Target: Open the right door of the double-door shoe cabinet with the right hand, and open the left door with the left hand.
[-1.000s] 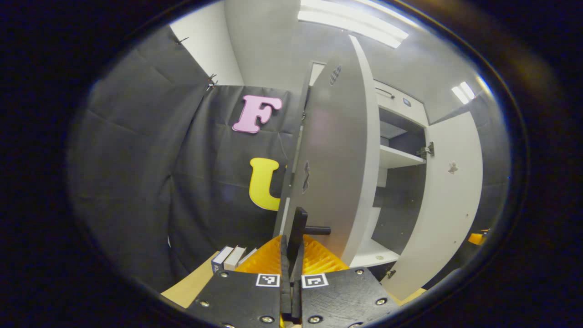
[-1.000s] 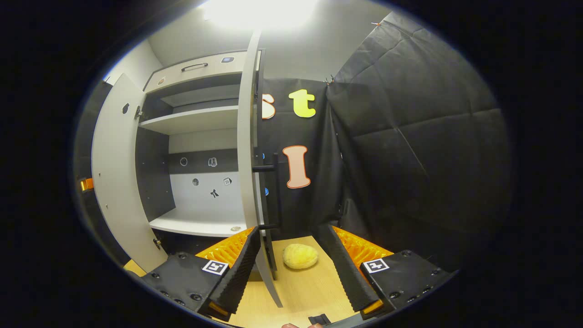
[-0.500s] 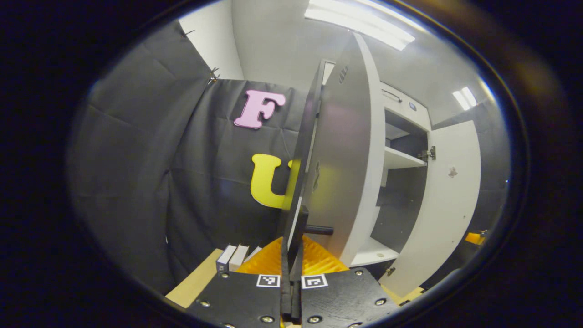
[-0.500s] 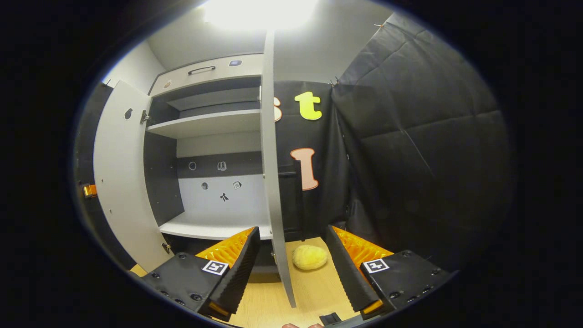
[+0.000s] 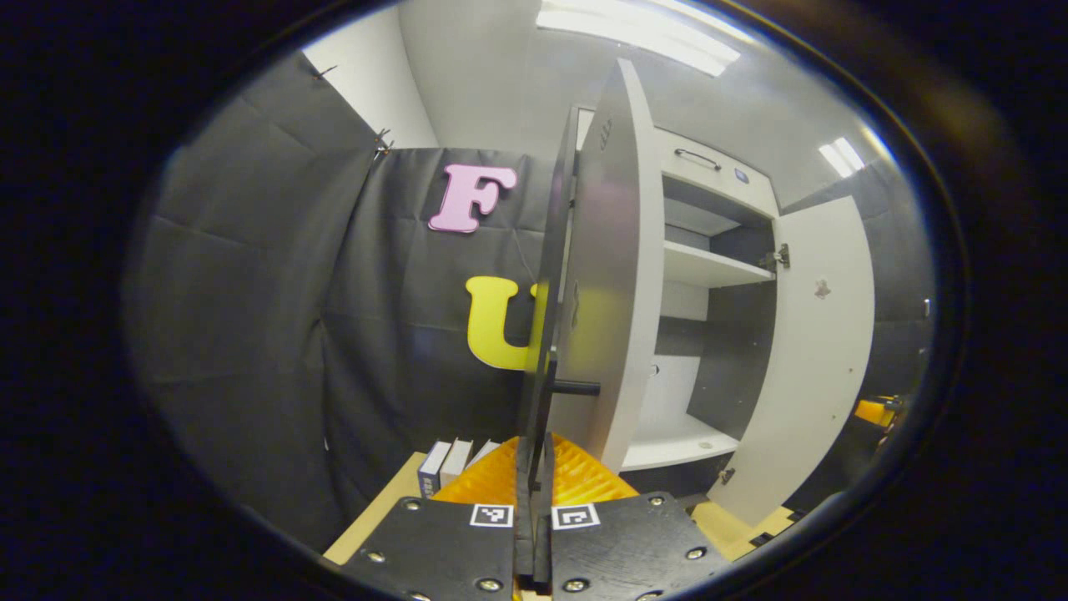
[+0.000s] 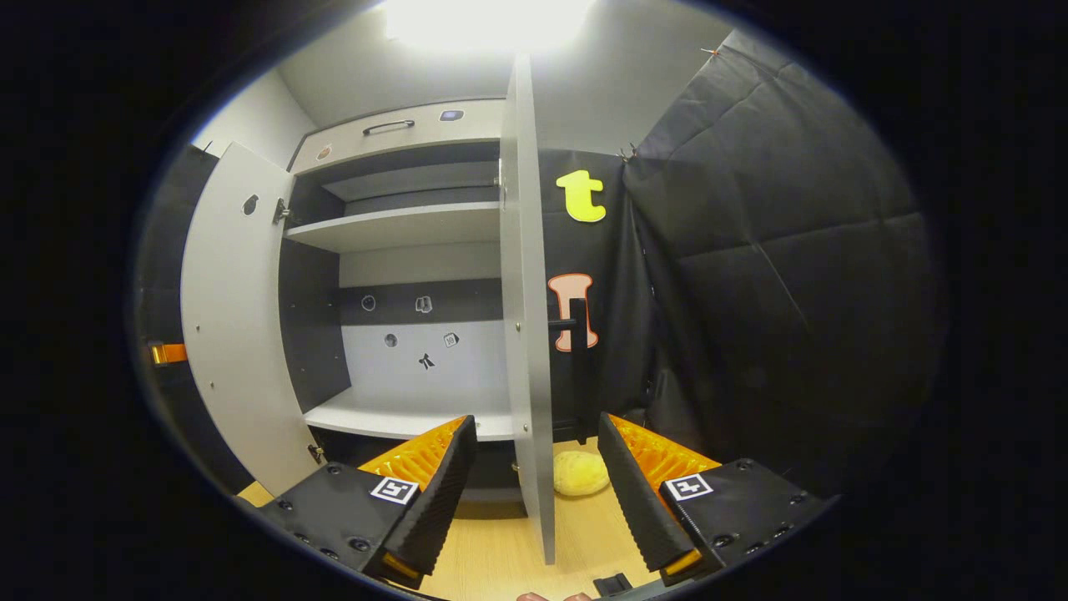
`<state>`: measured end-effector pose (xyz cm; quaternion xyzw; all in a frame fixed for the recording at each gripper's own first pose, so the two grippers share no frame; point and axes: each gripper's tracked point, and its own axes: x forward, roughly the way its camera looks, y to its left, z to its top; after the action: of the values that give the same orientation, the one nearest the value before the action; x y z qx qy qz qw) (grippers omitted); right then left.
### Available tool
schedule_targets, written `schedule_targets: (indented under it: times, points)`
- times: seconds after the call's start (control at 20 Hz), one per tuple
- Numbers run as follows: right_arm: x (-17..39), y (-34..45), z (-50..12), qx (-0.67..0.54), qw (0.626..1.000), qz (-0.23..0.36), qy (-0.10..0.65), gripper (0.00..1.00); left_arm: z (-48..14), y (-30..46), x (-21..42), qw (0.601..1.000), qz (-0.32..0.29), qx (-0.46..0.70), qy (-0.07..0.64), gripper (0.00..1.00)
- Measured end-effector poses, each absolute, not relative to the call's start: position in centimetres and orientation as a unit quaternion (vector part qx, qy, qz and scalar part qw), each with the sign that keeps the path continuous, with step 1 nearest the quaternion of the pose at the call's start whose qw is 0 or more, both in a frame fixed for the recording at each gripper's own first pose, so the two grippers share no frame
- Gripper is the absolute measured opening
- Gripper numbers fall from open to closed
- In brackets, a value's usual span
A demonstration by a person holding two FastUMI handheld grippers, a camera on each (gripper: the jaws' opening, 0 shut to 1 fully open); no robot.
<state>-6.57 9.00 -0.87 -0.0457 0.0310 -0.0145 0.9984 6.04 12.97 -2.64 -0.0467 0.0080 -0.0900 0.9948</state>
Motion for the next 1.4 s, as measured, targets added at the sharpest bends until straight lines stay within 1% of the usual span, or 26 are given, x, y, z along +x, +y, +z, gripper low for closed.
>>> schedule_targets:
  times: [0.05, 0.1, 0.15, 0.2, 0.3, 0.35, 0.4, 0.55, 0.7, 0.95, 1.0, 1.1, 1.25, 1.4]
  points:
    - [-6.4, 9.2, -0.9, -0.048, 0.998, -0.012, 0.032, 0.92, -2.7, 13.3, 5.3, 0.995, -0.082, -0.048, 0.013, 0.0]
    - [-6.4, 9.5, -0.7, -0.049, 0.998, -0.01, 0.033, 0.85, -2.3, 13.5, 4.6, 0.996, -0.075, -0.048, 0.011, 0.02]
    - [-6.3, 9.8, -0.5, -0.048, 0.998, -0.008, 0.034, 0.92, -1.5, 13.7, 3.9, 0.997, -0.066, -0.045, 0.001, 0.02]
    - [-6.3, 10.0, -0.2, -0.045, 0.998, -0.007, 0.036, 0.92, -0.9, 13.8, 3.0, 0.997, -0.062, -0.037, -0.007, 0.0]
    - [-6.2, 10.7, 0.2, -0.036, 0.999, 0.001, 0.037, 0.92, 0.1, 12.0, 1.3, 0.996, -0.078, -0.024, -0.02, 0.04]
    - [-6.2, 11.2, 0.2, -0.034, 0.999, 0.005, 0.039, 0.92, 0.4, 11.4, 0.7, 0.996, -0.078, -0.023, -0.026, 0.04]
    - [-6.1, 11.5, 0.3, -0.036, 0.999, 0.009, 0.04, 0.92, 0.6, 10.8, 0.0, 0.996, -0.079, -0.026, -0.028, 0.13]
    - [-6.3, 12.4, 1.1, -0.045, 0.998, 0.021, 0.041, 0.92, 1.5, 8.8, -1.5, 0.995, -0.085, -0.043, -0.037, 0.27]
    - [-6.3, 13.3, 2.0, -0.042, 0.998, 0.033, 0.04, 0.92, 2.4, 7.8, -2.0, 0.995, -0.077, -0.038, -0.05, 0.93]
    - [-6.0, 14.3, 2.4, -0.01, 0.998, 0.056, 0.023, 0.92, 1.2, 7.1, -1.4, 0.998, -0.043, -0.022, -0.039, 0.94]
    - [-6.0, 14.5, 2.1, -0.007, 0.998, 0.063, 0.021, 0.92, 0.8, 6.7, -1.4, 0.998, -0.042, -0.025, -0.034, 0.93]
    - [-5.8, 14.6, 1.1, -0.014, 0.997, 0.076, 0.025, 0.92, 0.1, 5.4, -1.8, 0.998, -0.045, -0.024, -0.028, 0.94]
    - [-5.1, 14.6, -0.2, -0.046, 0.995, 0.085, 0.035, 0.92, -0.8, 3.8, -1.9, 0.999, -0.049, -0.009, -0.012, 0.94]
    - [-4.6, 15.1, -0.6, -0.052, 0.993, 0.098, 0.046, 0.92, -0.7, 2.9, -2.2, 0.999, -0.052, 0.003, -0.013, 0.94]
